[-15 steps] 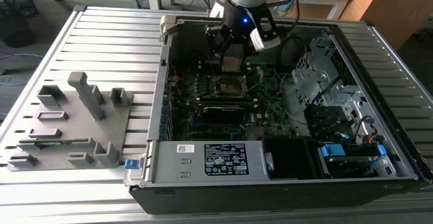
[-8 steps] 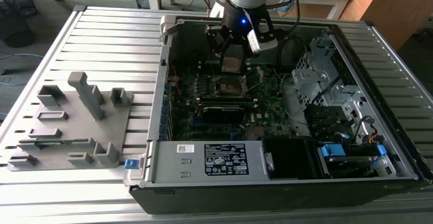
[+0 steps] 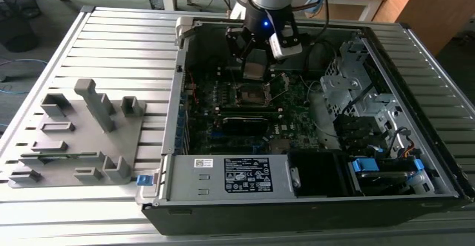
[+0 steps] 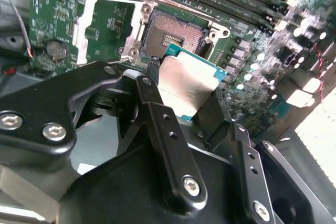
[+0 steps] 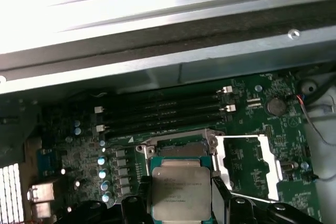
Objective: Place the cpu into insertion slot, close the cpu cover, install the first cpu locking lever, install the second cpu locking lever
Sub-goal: 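Place the cpu into insertion slot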
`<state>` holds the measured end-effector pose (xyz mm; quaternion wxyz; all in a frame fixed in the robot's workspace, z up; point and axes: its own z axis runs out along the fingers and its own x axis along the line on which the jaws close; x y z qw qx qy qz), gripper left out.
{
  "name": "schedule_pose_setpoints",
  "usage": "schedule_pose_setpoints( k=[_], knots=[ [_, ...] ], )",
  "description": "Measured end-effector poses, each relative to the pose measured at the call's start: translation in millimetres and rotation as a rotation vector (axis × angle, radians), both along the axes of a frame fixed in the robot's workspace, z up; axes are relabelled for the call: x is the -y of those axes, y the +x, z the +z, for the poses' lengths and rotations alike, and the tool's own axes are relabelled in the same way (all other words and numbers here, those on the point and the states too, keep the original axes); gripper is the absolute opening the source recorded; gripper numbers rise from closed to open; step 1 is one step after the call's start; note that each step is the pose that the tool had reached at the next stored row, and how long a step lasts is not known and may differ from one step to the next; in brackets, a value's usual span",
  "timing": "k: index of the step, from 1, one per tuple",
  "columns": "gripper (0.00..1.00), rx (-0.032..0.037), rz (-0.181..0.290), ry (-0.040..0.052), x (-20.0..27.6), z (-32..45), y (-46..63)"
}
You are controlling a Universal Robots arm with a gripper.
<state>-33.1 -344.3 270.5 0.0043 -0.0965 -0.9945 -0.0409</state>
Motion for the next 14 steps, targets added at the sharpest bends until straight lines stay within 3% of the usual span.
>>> schedule_pose_setpoints(
  k=[3,10,14],
  knots=[
    [0.54,-0.0004,-0.047,-0.0005,0.1,-0.5,0.0],
    [0.54,-0.0002,-0.049,-0.0004,0.1,-0.6,0.0],
    [0.54,-0.0003,-0.075,-0.0003,0.0,-0.8,0.0]
  ],
)
